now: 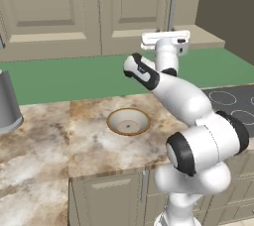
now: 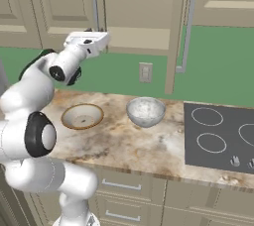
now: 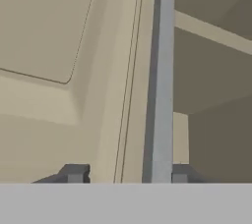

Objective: Open the cabinet. Pick the bowls from the counter and place them in the cabinet. Then close the cabinet.

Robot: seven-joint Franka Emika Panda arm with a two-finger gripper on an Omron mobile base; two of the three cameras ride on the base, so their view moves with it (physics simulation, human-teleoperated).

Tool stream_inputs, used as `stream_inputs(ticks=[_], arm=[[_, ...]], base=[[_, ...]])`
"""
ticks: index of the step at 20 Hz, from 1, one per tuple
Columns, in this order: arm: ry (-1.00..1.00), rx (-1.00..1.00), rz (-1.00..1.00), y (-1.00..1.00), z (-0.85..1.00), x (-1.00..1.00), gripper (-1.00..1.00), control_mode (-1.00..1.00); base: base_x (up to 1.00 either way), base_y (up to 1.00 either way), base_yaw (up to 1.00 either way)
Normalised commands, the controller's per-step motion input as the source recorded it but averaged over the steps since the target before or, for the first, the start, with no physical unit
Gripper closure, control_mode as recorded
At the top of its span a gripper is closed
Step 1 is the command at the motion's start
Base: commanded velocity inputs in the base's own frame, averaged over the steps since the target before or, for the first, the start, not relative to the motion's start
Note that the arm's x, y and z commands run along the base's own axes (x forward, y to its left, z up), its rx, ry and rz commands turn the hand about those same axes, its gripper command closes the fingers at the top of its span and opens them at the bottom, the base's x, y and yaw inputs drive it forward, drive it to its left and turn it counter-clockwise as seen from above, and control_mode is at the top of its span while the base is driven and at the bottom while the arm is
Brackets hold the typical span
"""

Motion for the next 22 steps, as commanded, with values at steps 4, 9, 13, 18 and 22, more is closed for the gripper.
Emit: stream_inputs(ticks=[4, 9, 13, 18, 22], arm=[[0.48, 0.09, 0.08, -0.22, -0.05, 0.43, 1.00, -1.00], [0.00, 0.00, 0.45, 0.36, 0.36, -0.97, 1.00, -1.00], [0.00, 0.00, 0.50, 0.62, 0.41, -1.00, 1.00, -1.00], [0.00, 0.00, 0.41, 0.90, 0.36, -1.00, 1.00, -1.00], [0.00, 0.00, 0.31, 1.00, 0.21, -1.00, 1.00, -1.00]], base=[[0.00, 0.00, 0.00], [0.00, 0.00, 0.00], [0.00, 0.00, 0.00], [0.00, 0.00, 0.00], [0.00, 0.00, 0.00]])
